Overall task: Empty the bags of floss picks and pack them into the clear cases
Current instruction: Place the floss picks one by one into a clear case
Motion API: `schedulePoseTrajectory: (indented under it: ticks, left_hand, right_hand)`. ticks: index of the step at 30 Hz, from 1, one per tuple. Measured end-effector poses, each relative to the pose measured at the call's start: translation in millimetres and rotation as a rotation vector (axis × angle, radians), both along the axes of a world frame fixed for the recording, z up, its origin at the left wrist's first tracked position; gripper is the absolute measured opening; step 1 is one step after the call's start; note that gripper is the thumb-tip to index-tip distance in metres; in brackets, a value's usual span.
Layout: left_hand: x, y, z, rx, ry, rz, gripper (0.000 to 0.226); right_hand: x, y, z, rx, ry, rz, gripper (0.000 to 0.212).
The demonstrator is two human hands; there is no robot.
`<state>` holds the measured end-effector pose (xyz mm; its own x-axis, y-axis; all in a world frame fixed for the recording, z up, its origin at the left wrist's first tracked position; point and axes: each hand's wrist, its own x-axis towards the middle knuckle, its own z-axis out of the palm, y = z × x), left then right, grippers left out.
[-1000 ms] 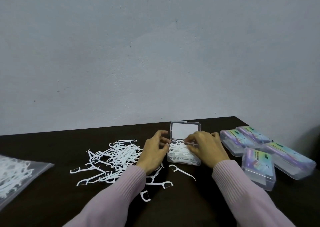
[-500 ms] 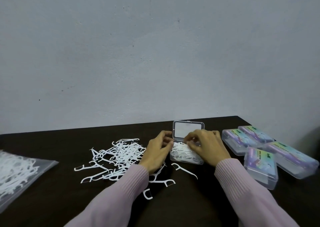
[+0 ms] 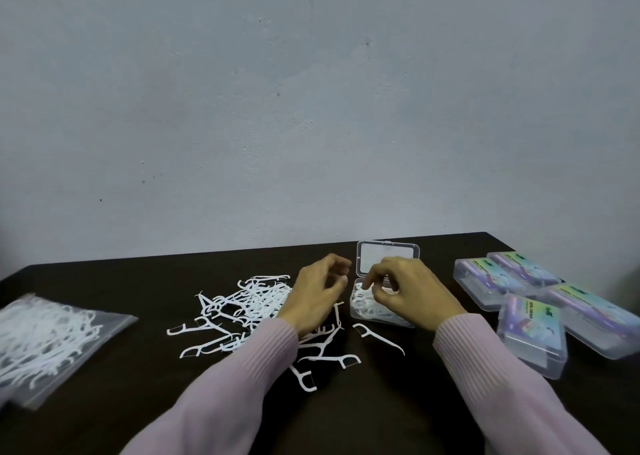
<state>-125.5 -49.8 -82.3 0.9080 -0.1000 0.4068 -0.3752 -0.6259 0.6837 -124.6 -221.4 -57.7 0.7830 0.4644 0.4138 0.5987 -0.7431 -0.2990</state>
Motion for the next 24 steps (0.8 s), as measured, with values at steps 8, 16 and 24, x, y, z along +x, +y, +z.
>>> schedulePoseTrajectory:
  ticks: [8,16,24]
  left_hand:
    - [-43.0,57.6,4.2,0.167,-0.012,-0.027,0.017]
    - [-78.9,121.6,-6.7,0.364,0.112,-0.004,0.032]
    - [-87.8,131.7,-16.1,0.373,0.149,0.033,0.044]
  right_hand:
    - [-21.2,13.5,10.5,-0.291,0.285,0.005,0.013]
    - [-36.7,26.4,9.0,-0.411,0.235,-0.073,0.014]
    - [-51.0,44.3,-2.6,-0.418,0.064,-0.220,0.020]
